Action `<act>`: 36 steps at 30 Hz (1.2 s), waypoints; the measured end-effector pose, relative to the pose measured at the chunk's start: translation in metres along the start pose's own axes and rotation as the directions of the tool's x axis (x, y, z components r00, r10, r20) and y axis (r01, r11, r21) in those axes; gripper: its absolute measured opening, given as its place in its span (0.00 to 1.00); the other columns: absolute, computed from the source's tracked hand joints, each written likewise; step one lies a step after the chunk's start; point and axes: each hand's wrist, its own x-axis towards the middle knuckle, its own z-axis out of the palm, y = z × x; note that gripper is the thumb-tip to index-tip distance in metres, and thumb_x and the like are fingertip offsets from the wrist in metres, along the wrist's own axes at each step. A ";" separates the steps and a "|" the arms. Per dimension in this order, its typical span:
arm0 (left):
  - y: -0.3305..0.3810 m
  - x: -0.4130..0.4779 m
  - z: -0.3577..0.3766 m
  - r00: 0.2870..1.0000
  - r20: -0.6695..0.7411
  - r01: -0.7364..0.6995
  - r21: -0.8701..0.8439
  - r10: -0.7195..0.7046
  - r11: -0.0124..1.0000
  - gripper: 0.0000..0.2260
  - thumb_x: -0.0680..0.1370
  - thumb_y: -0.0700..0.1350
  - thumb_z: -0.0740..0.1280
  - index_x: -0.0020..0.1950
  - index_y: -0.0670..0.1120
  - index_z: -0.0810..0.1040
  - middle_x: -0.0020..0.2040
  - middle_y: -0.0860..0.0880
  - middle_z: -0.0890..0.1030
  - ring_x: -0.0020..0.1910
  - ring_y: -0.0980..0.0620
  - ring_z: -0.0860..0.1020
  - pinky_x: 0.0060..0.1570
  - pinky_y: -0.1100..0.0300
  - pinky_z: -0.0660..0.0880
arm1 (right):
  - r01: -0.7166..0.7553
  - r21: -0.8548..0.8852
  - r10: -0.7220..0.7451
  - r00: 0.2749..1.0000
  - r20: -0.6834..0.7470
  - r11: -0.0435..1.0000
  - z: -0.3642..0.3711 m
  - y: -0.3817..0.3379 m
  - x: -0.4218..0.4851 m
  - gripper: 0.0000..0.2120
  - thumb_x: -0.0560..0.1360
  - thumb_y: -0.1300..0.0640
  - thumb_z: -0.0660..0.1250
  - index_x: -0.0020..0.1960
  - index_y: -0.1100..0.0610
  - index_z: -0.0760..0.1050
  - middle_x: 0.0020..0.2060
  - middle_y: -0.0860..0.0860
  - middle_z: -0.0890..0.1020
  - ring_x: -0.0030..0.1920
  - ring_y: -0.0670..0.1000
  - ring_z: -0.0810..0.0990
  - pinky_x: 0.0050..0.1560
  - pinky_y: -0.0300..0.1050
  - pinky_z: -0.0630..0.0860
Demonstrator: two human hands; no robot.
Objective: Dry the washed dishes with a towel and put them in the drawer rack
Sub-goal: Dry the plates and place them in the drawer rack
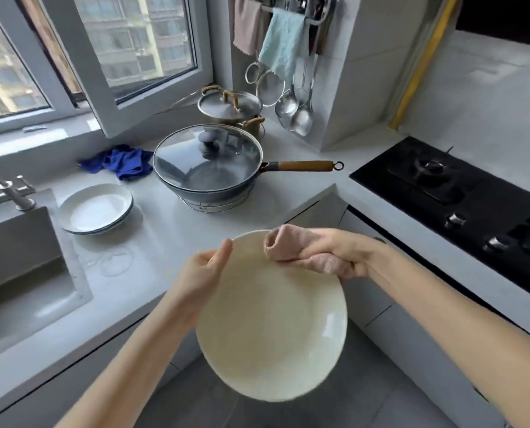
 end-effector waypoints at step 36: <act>-0.028 -0.249 0.213 0.942 0.331 -0.079 0.056 0.056 0.995 0.22 0.76 0.57 0.65 0.42 0.37 0.80 0.35 0.42 0.76 0.33 0.48 0.74 0.36 0.57 0.71 | 0.351 0.444 0.018 0.768 -0.640 0.824 0.053 0.241 -0.379 0.09 0.62 0.62 0.71 0.43 0.58 0.79 0.33 0.55 0.81 0.29 0.53 0.79 0.32 0.42 0.70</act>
